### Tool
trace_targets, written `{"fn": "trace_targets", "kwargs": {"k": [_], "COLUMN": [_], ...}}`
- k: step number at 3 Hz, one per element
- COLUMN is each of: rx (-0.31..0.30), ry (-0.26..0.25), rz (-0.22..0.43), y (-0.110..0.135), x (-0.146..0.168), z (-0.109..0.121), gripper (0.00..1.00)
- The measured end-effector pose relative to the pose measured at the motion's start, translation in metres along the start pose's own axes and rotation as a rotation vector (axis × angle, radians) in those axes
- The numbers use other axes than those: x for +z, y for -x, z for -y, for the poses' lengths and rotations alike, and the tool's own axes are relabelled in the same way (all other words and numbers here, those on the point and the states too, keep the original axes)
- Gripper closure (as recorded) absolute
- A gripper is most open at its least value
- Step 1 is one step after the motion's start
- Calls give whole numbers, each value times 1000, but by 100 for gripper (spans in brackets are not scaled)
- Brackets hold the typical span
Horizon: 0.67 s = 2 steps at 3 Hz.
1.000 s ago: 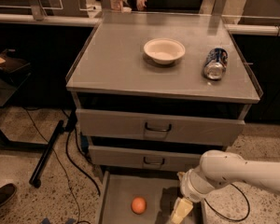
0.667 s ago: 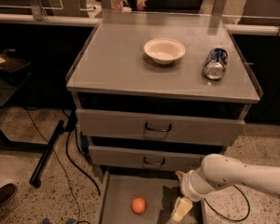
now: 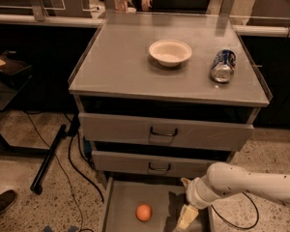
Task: Pick orange from bottom drawer and place on counter
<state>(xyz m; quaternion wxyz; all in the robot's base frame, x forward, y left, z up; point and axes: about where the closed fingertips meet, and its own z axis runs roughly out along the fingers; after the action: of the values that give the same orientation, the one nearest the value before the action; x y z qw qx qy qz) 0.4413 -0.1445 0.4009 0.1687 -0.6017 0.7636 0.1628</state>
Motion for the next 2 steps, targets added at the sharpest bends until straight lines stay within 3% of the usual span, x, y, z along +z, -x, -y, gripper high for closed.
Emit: {"fn": "trace_targets", "kwargs": {"k": [1, 2], "rx": [39, 138], "ry": [35, 98], "rz": [36, 122], "y": [-9, -39], "x": [17, 65], "z": [-5, -11], "gripper": [0, 0]}}
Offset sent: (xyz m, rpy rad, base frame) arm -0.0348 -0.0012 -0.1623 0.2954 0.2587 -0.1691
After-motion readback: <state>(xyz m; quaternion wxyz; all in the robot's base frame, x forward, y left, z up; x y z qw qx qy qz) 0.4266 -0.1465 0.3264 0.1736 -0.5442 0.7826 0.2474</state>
